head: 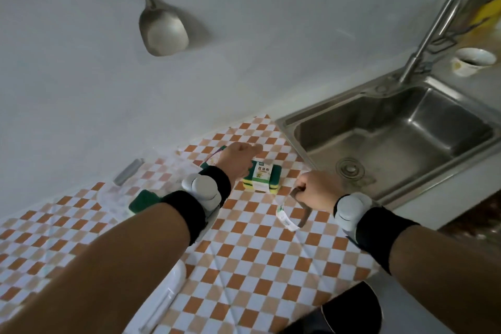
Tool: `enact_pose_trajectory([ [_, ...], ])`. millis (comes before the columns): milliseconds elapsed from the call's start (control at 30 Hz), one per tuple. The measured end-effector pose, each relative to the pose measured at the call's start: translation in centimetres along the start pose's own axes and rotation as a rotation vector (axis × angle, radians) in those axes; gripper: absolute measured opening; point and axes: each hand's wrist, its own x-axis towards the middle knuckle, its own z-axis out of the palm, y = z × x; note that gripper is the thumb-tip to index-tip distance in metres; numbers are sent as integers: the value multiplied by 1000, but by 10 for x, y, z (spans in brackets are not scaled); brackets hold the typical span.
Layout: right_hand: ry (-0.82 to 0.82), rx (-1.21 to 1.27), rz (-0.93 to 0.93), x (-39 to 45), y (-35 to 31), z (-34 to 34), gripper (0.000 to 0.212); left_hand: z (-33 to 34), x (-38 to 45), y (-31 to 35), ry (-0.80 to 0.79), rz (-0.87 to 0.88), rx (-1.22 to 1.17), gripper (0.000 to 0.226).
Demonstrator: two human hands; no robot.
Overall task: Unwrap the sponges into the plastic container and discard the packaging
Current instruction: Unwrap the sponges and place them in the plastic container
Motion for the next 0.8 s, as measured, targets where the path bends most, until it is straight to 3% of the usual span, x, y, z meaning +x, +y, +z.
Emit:
enact_pose_trajectory([
  [67,-52,-7,14,3,12,14,35,10,4,-5,13,-6,25,28],
  [233,-147,4,24,11,28,34,19,20,14,-16,17,-51,30,15],
  [433,-291,-12,32,28,16,7,41,17,16,-16,67,-83,24,14],
  [600,-111,88,-54,64,-10,-11,57,12,12,-6,119,-109,-44,25],
  [800,-16,-2,-152,92,-33,36,77,-11,4,-9,186,-77,-74,11],
])
